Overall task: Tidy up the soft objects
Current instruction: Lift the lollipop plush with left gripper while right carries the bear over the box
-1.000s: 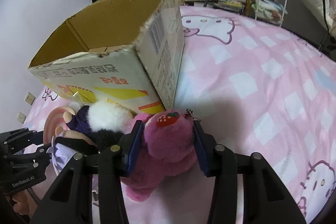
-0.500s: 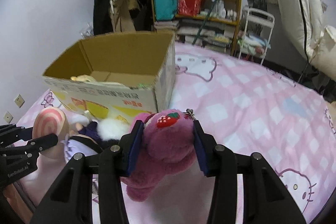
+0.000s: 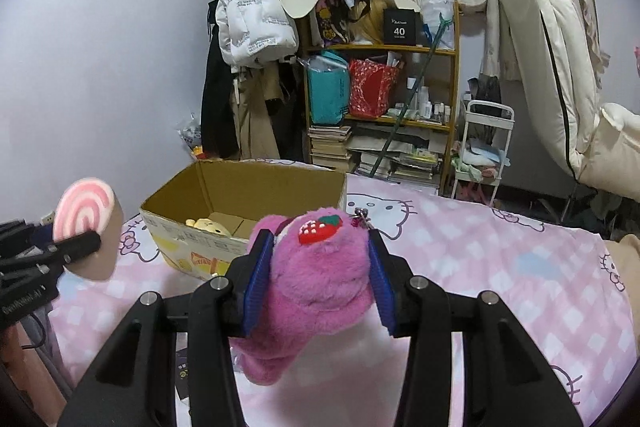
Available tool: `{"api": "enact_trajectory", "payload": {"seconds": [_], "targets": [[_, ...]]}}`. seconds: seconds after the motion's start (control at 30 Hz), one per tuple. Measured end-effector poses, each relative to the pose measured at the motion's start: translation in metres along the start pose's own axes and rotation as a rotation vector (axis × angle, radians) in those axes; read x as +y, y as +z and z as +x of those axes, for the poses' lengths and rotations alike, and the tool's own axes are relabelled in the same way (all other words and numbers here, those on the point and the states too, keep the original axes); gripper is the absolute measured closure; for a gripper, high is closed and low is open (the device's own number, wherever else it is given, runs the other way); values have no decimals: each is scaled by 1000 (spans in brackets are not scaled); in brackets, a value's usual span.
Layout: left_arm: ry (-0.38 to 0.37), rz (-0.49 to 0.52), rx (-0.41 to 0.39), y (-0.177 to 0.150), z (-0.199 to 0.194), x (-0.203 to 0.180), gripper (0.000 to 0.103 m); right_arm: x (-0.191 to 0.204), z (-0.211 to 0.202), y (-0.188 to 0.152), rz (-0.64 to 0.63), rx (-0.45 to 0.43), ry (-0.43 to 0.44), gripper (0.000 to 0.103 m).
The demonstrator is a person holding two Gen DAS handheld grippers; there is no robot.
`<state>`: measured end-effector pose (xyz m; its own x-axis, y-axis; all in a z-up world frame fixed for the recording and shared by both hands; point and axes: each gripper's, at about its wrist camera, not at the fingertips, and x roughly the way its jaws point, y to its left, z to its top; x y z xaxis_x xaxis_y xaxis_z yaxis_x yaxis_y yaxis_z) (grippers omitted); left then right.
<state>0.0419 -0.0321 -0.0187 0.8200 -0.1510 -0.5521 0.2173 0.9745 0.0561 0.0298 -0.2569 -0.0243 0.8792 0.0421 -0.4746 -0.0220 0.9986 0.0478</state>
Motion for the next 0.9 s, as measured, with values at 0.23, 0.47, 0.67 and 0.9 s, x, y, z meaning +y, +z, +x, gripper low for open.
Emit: {"api": "enact_trajectory", "payload": {"seconds": [0.23, 0.47, 0.67, 0.9], "targets": [[-4, -14, -122, 16, -21, 6, 69, -1, -8, 14, 13, -61, 8, 54], [9, 11, -194, 41, -28, 10, 68, -3, -13, 42, 1, -135, 16, 54], [24, 44, -245, 65, -20, 6, 68, 0, -11, 69, -18, -188, 27, 54], [41, 55, -334, 91, -6, 4, 68, 7, 4, 94, -23, -238, 41, 54]]}}
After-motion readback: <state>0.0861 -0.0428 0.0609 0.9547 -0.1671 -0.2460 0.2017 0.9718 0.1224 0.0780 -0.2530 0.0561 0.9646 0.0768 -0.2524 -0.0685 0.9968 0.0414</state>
